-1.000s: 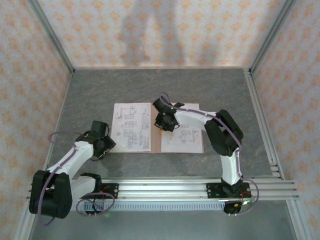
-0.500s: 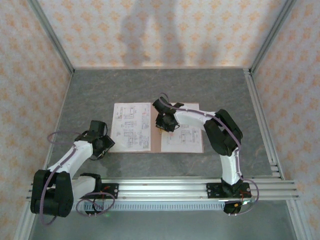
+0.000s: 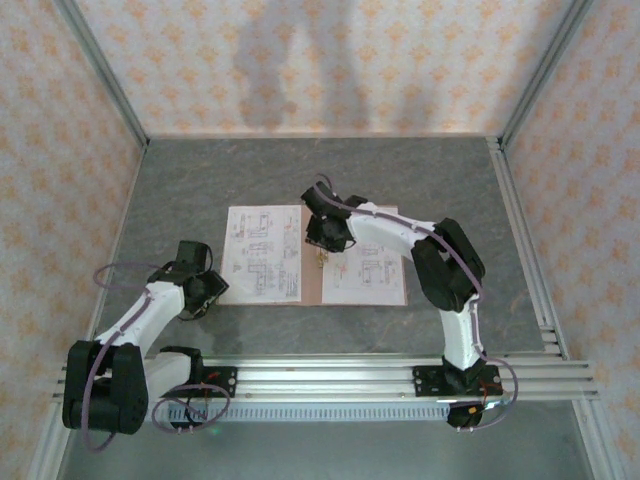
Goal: Put the files into the folder
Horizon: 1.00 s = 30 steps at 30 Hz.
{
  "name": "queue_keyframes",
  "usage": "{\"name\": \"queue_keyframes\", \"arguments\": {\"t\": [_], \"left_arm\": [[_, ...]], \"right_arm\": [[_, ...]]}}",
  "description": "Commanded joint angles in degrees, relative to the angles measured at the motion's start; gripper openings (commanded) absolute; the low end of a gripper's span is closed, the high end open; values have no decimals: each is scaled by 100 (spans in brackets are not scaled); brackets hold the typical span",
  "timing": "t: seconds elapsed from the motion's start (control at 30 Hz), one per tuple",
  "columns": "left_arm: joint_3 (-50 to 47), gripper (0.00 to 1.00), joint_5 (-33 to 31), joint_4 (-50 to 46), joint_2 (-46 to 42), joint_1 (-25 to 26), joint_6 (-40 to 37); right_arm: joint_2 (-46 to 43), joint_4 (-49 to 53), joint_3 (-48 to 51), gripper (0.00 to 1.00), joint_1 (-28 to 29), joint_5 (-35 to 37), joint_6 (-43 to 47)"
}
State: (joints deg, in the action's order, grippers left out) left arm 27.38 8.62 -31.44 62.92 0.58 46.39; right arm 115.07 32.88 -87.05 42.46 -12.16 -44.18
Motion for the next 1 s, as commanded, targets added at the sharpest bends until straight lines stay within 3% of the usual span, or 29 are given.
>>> {"name": "queue_keyframes", "arguments": {"t": [0.0, 0.4, 0.97], "left_arm": [[109, 62, 84, 54, -35, -58, -70], [-11, 63, 780, 488, 170, -217, -96], [-479, 63, 2344, 2375, 104, -252, 262]], "right_arm": [[356, 496, -272, 32, 17, 202, 207], [928, 970, -526, 24, 17, 575, 480], [978, 891, -392, 24, 17, 524, 447]]}}
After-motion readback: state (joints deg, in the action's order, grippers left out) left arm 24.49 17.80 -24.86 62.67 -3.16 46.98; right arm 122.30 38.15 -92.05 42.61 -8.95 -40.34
